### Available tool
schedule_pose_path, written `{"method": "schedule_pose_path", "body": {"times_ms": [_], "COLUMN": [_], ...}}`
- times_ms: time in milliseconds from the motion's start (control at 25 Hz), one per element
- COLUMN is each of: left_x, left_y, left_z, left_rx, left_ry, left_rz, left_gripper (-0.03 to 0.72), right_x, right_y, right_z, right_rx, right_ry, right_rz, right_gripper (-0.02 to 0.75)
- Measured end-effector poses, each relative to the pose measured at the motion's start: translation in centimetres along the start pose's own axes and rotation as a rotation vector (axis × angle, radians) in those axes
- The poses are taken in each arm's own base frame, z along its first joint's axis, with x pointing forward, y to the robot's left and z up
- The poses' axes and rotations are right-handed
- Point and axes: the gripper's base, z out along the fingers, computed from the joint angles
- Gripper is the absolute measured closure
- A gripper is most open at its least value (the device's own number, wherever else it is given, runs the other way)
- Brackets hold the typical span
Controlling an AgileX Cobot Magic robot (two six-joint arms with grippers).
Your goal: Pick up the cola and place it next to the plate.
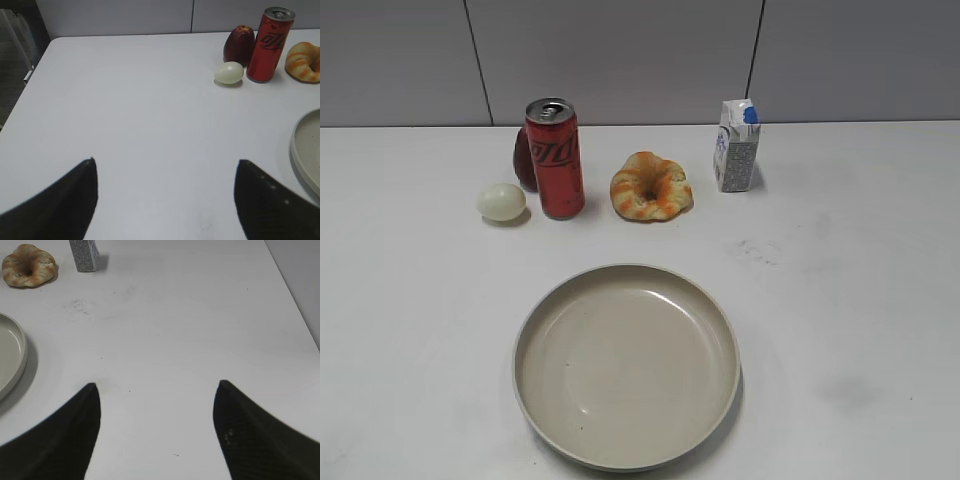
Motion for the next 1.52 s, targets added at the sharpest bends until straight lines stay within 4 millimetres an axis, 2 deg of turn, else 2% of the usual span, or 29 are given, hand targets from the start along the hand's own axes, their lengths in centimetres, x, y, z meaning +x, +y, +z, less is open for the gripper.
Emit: {"method": "schedule_pose_path", "body": {"times_ms": [560,680,760,960,1200,1360,1520], "left_x": [-0.1,-1.1,-2.8,-7.0,-12.4,-16.5,-19.5], "left_y": [0.0,0.1,0.5,1.8,2.2,0.3,-3.5], "left_z": [0.1,0.8,2.0,7.0,16.7,23.4,28.8], "left_rx": [0.005,0.017,0.005,-0.010,0.065,0.158,0.273], "left_ry": [0.006,0.028,-0.013,-0.054,0.164,0.251,0.314], "left_rz": [-0.004,-0.020,-0.034,-0.094,-0.148,-0.098,-0.002], "left_gripper": [0.050,0.087,0.095,0.099,0.099,0.099,0.099], "right_x": [0.0,0.0,0.0,0.0,0.0,0.0,0.0], "right_y": [0.0,0.0,0.0,0.0,0.0,0.0,0.0], "right_z": [0.0,0.0,0.0,0.0,0.0,0.0,0.0], "right_rx": [0.000,0.000,0.000,0.000,0.000,0.000,0.000], "right_ry": [0.000,0.000,0.000,0.000,0.000,0.000,0.000], "right_rz": [0.000,0.000,0.000,0.000,0.000,0.000,0.000], "right_gripper": [0.202,0.202,0.202,0.202,0.202,0.202,0.202]}}
